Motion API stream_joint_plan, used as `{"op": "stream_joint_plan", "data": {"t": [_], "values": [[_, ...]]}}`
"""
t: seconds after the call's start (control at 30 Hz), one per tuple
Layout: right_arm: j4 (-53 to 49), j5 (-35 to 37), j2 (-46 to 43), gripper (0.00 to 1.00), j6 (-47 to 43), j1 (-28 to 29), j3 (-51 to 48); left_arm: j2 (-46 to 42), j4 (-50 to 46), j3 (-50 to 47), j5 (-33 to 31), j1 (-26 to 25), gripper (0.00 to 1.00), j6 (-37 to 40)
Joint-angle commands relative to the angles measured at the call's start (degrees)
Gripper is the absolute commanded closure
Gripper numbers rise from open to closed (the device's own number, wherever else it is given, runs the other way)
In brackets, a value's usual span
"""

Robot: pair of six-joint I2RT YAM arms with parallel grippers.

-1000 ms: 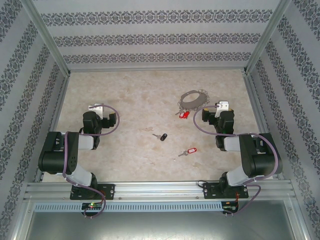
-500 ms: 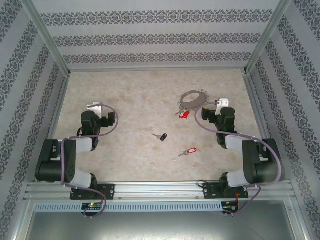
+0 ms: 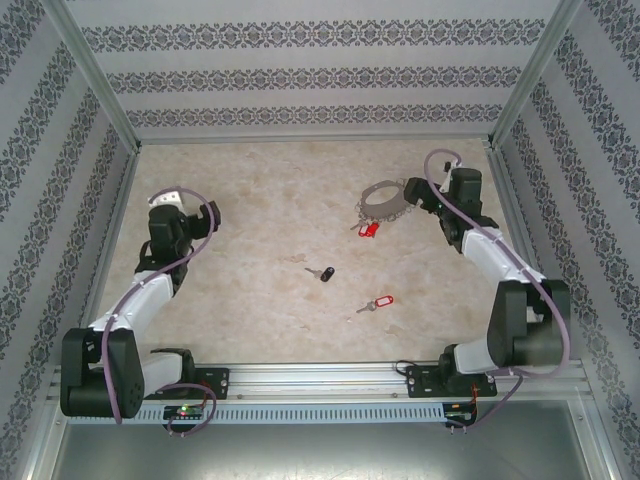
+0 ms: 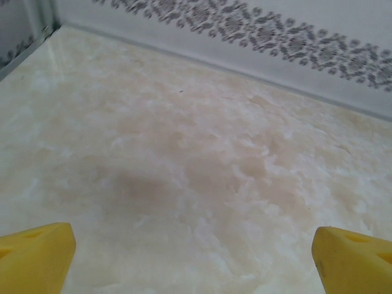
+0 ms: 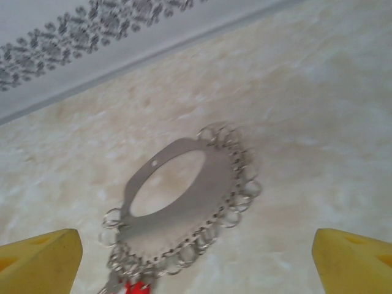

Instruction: Put the keys on the keyring

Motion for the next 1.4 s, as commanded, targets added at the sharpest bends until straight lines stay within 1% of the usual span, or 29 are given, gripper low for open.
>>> {"op": "stream_joint_plan", "data": {"t": [0.0, 0.07, 0.1, 0.2, 0.27, 0.4, 0.47, 0.67, 0.87, 1.1, 1.2, 1.37], "values": [[-7.5, -12.9, 5.4, 0.11, 5.0, 0.6, 5.9, 1.5, -12.1, 3.7, 1.2, -0.2, 0.01, -8.2], [-13.3, -12.5, 9.3, 0.16, 4.5, 2.2, 11.2, 2.9, -12.3, 4.5, 6.0, -0.2, 0.0, -9.5], [-15.5, -11.8, 10.9, 0.16, 3.9, 3.2, 13.5, 3.6, -12.4, 4.9, 7.9, -0.3, 0.0, -9.9], [-21.9, -9.6, 16.3, 0.17, 1.5, 6.6, 20.8, 5.8, -14.3, 6.7, 11.8, -0.5, 0.0, -11.6], [-28.0, -7.8, 21.5, 0.2, 1.0, 8.2, 27.4, 6.5, -14.9, 7.3, 14.4, -0.8, 0.0, -12.5], [-32.2, -7.1, 28.2, 0.21, 3.4, 9.5, 34.9, 4.7, -15.1, 6.5, 16.2, -1.4, 0.0, -13.6], [-34.2, -6.5, 31.4, 0.21, 4.8, 10.2, 38.8, 3.4, -15.3, 6.0, 18.1, -1.7, 0.0, -14.2], [-41.7, -5.2, 40.2, 0.23, 6.1, 12.6, 50.0, -2.2, -18.8, 4.2, 20.3, -2.1, 0.0, -14.0], [-44.2, -5.6, 46.4, 0.23, 8.1, 13.7, 56.8, -6.3, -21.6, 3.2, 22.3, -2.3, 0.0, -13.2], [-47.4, -4.8, 51.4, 0.23, 9.9, 14.4, 62.3, -8.3, -23.5, 2.9, 23.0, -2.3, 0.0, -12.6], [-50.3, -4.9, 53.6, 0.24, 10.0, 14.9, 65.1, -8.6, -24.1, 3.3, 23.2, -2.3, 0.0, -12.5], [-52.0, -5.1, 54.2, 0.25, 9.3, 16.5, 65.5, -9.2, -25.2, 4.2, 23.1, -2.3, 0.0, -12.1]]}}
